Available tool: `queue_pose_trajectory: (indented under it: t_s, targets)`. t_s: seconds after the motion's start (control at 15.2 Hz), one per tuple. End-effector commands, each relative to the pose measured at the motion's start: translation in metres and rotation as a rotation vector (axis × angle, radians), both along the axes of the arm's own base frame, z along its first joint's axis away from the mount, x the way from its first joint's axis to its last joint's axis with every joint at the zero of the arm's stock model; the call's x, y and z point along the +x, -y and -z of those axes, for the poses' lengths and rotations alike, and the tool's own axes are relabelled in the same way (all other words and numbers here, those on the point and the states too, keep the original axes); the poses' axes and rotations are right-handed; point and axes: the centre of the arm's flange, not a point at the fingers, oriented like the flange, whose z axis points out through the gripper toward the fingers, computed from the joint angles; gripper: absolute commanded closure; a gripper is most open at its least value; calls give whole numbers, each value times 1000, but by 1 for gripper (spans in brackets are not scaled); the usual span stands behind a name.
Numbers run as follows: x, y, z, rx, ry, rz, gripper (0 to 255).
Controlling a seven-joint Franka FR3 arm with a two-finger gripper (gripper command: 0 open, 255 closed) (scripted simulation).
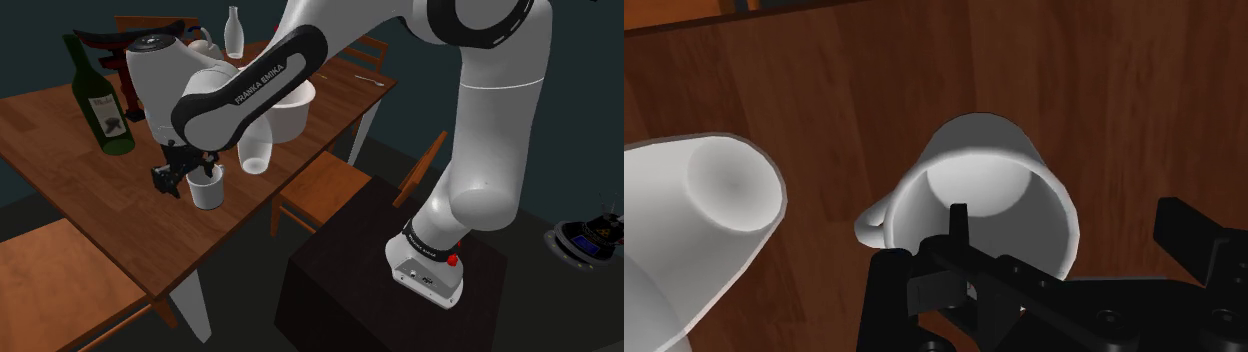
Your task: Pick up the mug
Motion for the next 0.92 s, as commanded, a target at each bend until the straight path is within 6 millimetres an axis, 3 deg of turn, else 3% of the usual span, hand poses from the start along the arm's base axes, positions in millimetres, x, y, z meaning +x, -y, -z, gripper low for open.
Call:
queue_pose_trajectory:
  t_s: [0.0, 0.2, 0.26, 0.86]
  targets:
    - [0, 0, 12, 0, 0, 0, 0]
    - [0, 0, 20, 0, 0, 0, 0]
    - [0, 0, 20, 0, 0, 0, 255]
    - [0, 0, 20, 0, 0, 0, 255]
